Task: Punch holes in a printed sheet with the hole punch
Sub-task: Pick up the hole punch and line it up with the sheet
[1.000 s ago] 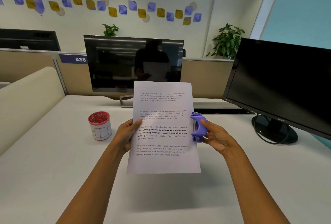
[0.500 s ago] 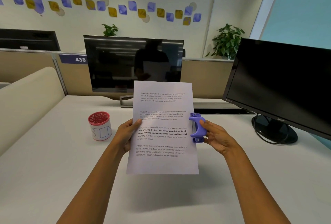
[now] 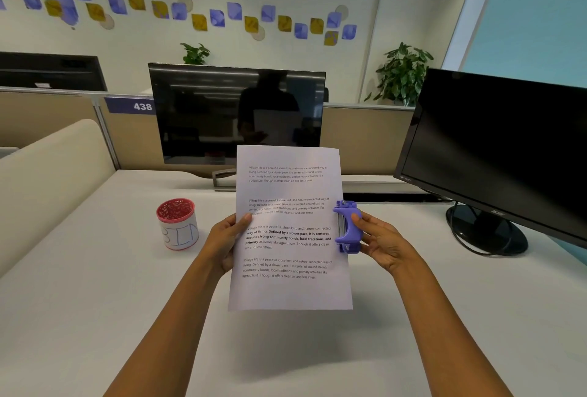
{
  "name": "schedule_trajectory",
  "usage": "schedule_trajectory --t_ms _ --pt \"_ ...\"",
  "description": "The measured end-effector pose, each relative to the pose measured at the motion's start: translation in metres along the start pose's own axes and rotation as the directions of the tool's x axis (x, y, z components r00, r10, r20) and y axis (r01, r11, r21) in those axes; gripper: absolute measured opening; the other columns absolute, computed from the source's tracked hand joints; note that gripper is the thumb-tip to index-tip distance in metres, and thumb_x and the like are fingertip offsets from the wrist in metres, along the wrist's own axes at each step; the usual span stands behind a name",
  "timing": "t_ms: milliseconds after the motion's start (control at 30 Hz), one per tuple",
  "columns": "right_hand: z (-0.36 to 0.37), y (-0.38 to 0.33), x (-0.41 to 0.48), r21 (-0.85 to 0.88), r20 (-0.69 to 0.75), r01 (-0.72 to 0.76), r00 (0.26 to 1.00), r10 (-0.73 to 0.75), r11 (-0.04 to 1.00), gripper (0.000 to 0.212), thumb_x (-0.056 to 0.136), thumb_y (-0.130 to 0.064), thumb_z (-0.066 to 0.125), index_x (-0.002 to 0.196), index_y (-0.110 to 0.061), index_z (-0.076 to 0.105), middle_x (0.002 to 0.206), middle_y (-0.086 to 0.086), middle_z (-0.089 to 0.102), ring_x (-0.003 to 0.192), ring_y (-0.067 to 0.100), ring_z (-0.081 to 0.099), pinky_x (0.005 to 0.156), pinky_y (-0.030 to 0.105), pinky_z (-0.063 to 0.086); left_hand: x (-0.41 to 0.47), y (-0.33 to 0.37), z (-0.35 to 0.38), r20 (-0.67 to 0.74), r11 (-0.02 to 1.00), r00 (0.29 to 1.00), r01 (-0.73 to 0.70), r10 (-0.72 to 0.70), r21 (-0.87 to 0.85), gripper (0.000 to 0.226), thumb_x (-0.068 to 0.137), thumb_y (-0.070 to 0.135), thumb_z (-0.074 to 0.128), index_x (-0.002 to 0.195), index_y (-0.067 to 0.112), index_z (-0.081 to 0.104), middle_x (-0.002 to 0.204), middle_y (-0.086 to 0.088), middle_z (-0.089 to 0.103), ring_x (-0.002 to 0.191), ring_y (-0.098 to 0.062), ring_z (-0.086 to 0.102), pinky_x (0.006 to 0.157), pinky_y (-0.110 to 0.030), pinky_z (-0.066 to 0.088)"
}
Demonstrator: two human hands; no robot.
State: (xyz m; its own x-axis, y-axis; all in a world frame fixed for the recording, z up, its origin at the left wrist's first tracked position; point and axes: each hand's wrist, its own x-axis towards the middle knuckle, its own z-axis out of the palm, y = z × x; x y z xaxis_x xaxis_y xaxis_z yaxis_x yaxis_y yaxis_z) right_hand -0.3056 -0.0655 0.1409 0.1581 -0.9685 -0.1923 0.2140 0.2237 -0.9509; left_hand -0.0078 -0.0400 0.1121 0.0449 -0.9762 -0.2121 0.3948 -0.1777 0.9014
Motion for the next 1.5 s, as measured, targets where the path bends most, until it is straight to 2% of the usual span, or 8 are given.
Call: schedule_trajectory --t_ms 167,267,433,533,667,833,1067,1500 --pt "0.001 -0.001 0.002 0.021 -0.053 -0.019 0.998 0.020 1.000 0.021 0.087 -0.015 0.061 0.109 -0.012 0.062 0.091 0.004 0.068 0.078 0.019 0.064 0.054 0.027 0.059 -0.001 -0.003 0.000 0.013 1.000 1.000 0.012 -0.011 -0.009 0.028 0.086 0.020 0.061 0.111 0.008 0.061 0.094 -0.015 0.072 0.075 -0.030 0.071 0.067 -0.048 0.060" --pt "0.001 -0.001 0.003 0.007 -0.014 -0.006 1.000 0.006 1.000 0.016 0.086 -0.018 0.063 0.101 -0.014 0.066 0.093 0.003 0.070 0.082 0.021 0.066 0.056 0.029 0.060 0.000 -0.001 -0.001 0.007 1.000 1.000 0.004 -0.004 -0.018 0.027 0.086 0.019 0.061 0.110 0.008 0.061 0.090 -0.013 0.074 0.074 -0.029 0.072 0.065 -0.047 0.060" --pt "-0.003 0.003 0.004 0.049 0.002 0.010 1.000 -0.010 0.999 0.009 0.085 -0.020 0.063 0.087 -0.019 0.071 0.081 0.000 0.075 0.079 0.021 0.068 0.060 0.031 0.061 0.000 0.001 -0.004 0.004 1.000 1.000 0.000 0.000 0.005 0.026 0.086 0.020 0.062 0.109 0.009 0.062 0.090 -0.013 0.074 0.074 -0.030 0.072 0.062 -0.045 0.060" --pt "-0.005 0.003 0.004 0.052 0.053 0.029 0.998 -0.032 0.998 0.013 0.086 -0.021 0.060 0.095 -0.020 0.070 0.087 0.001 0.075 0.084 0.021 0.068 0.065 0.033 0.061 0.000 0.003 -0.004 0.005 1.000 1.000 -0.001 0.001 0.012 0.024 0.086 0.020 0.062 0.108 0.009 0.062 0.088 -0.012 0.074 0.072 -0.028 0.072 0.061 -0.043 0.060" --pt "-0.008 0.002 0.001 0.060 0.094 0.055 0.994 -0.061 0.997 0.023 0.082 -0.023 0.061 0.104 -0.019 0.067 0.091 0.000 0.075 0.085 0.019 0.069 0.064 0.033 0.060 0.000 0.006 -0.004 0.005 1.000 1.000 -0.003 0.002 0.010 0.024 0.085 0.020 0.062 0.107 0.008 0.063 0.088 -0.012 0.074 0.072 -0.028 0.072 0.060 -0.042 0.059" --pt "-0.012 0.004 0.001 0.124 0.052 0.071 0.996 -0.078 0.990 0.015 0.090 -0.020 0.055 0.100 -0.017 0.066 0.090 0.003 0.072 0.082 0.019 0.069 0.062 0.034 0.061 0.000 0.010 -0.006 0.003 1.000 1.000 -0.008 0.008 0.002 0.025 0.085 0.019 0.063 0.107 0.006 0.063 0.091 -0.014 0.074 0.074 -0.029 0.072 0.061 -0.042 0.059" --pt "-0.021 0.005 0.000 0.125 0.030 0.075 0.996 -0.079 0.989 0.017 0.089 -0.021 0.055 0.102 -0.017 0.064 0.093 0.006 0.071 0.081 0.020 0.070 0.063 0.033 0.061 0.000 0.016 -0.010 -0.025 1.000 1.000 -0.009 0.009 0.003 0.024 0.087 0.017 0.061 0.108 0.006 0.062 0.101 -0.017 0.069 0.084 -0.032 0.067 0.067 -0.046 0.060" --pt "-0.032 0.014 0.003 0.139 -0.029 0.037 0.999 -0.033 0.990 0.014 0.091 -0.016 0.053 0.102 -0.015 0.062 0.097 0.010 0.066 0.087 0.025 0.064 0.062 0.032 0.061 0.005 0.012 -0.013 -0.036 1.000 0.999 -0.008 0.008 0.015 0.020 0.086 0.019 0.062 0.103 0.009 0.065 0.087 -0.011 0.075 0.073 -0.028 0.072 0.060 -0.042 0.059"
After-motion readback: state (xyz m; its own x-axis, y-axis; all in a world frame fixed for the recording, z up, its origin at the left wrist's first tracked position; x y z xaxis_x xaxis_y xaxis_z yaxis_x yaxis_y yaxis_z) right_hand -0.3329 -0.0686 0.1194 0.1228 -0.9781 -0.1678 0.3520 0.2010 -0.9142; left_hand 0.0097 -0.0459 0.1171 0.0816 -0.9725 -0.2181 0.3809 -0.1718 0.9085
